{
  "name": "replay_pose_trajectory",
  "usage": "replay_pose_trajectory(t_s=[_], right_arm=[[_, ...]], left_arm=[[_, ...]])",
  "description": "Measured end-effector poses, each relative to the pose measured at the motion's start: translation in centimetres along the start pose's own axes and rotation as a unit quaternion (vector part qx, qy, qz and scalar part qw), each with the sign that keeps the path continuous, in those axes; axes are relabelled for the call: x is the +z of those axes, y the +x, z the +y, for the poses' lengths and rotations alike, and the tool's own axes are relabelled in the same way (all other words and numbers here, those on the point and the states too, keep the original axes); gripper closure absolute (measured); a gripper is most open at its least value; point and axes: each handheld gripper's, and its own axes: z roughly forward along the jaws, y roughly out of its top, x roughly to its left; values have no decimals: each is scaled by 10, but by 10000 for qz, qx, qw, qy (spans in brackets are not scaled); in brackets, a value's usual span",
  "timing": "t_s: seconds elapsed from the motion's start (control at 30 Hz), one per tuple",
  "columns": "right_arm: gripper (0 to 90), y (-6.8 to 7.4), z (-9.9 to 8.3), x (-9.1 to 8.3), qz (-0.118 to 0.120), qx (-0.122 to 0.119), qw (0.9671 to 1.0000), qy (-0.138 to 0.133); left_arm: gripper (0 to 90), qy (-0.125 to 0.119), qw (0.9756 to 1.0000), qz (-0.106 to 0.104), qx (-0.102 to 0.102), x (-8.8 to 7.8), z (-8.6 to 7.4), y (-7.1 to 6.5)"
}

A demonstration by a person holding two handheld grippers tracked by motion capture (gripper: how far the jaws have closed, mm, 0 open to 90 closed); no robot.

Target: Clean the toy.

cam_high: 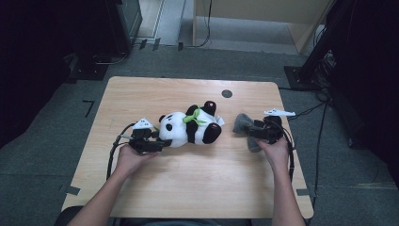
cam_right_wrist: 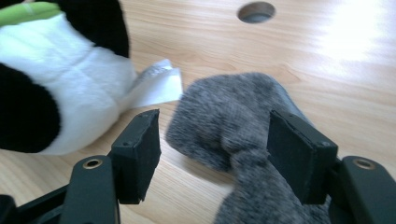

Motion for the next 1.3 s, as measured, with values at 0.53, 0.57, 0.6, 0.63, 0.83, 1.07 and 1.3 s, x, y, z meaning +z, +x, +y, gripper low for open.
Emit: replay_pose_trajectory(t_s=[0.53,0.57,0.6,0.63,0.83,1.07,1.3], right_arm=[[350,39,-5,7,735,-679,9949,87],[348,41,-5,8,791,-731,9942,67],[344,45,-6,10,840,-756,9936,64],[340,47,-6,11,887,-798,9928,74],[313,60,-5,19,1075,-991,9892,142],[216,67,-6,24,1284,-1016,9864,132],[134,77,-6,32,1437,-1058,9839,120]], left_arm=[[327,-18,10000,35,74,0,0,0],[327,-22,10000,41,74,0,0,0],[327,-24,10000,43,73,0,0,0],[327,-29,10000,49,72,0,0,0],[328,-49,10000,59,61,0,0,0],[337,-42,10000,46,10,0,1,0],[339,-33,10000,41,-5,0,2,1]])
